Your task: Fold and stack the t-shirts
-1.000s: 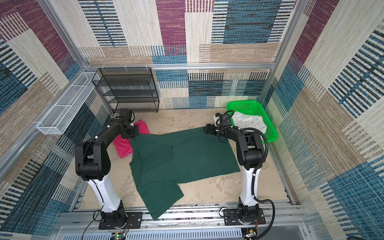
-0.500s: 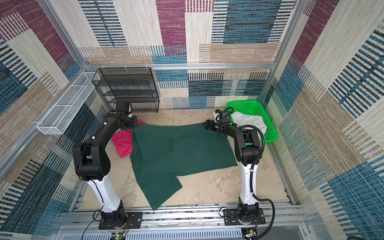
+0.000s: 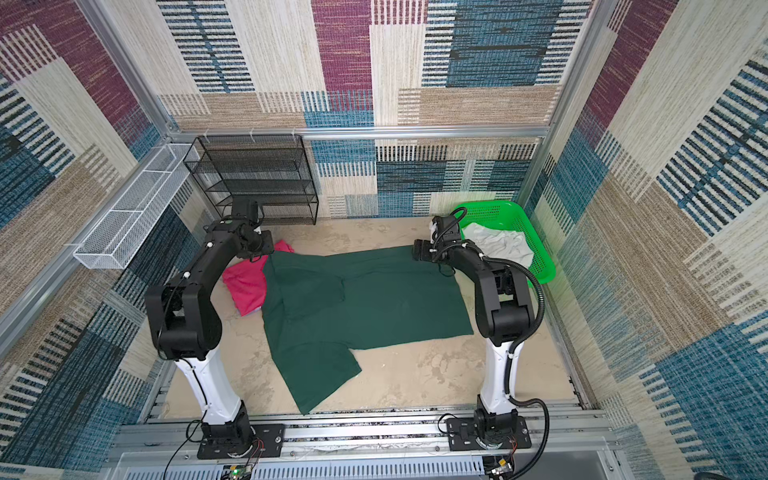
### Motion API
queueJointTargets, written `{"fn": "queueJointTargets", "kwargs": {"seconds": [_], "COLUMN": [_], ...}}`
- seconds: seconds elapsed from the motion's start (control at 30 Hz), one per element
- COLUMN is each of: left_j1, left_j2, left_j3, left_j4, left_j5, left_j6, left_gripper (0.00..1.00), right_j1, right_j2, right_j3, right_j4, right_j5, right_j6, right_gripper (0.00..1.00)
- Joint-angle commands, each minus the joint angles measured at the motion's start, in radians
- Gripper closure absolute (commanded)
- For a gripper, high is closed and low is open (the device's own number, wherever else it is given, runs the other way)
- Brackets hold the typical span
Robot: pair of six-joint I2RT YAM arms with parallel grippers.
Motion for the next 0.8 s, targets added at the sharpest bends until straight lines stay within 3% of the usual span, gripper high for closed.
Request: {"fn": "queueJointTargets", "kwargs": {"seconds": [0.0, 0.17, 0.33, 0.47, 0.77], "left_j1": [-0.024, -0.115, -0.172, -0.179, -0.185], "left_j2": [-0.135, -0.326, -0.458, -0.432, -0.395], "left_j3": [-0.184, -0.483, -0.702, -0.737, -0.729], "left_j4": [0.075, 0.16, 0.28, 0.295, 0.302], "left_j5": [0.115, 0.341, 0.357, 0.359, 0.368], "left_j6": [-0.085, -0.171, -0.252, -0.261, -0.262], "left_gripper": [0.53, 0.53, 0.53, 0.53, 0.54], "right_j1": [0.06, 0.157, 0.214, 0.252, 0.272], "right_j2": [-0.015, 0.047, 0.126, 0.184, 0.202], "right_j3": [-0.028, 0.033, 0.131, 0.205, 0.188], "right_j4": [-0.009, 0.008, -0.001, -0.036, -0.029], "right_j5": [0.089, 0.062, 0.048, 0.046, 0.059], "right_j6": [-0.1, -0.162, -0.187, -0.212, -0.222], "right_gripper": [0.11, 0.27, 0.38, 0.44, 0.49]}}
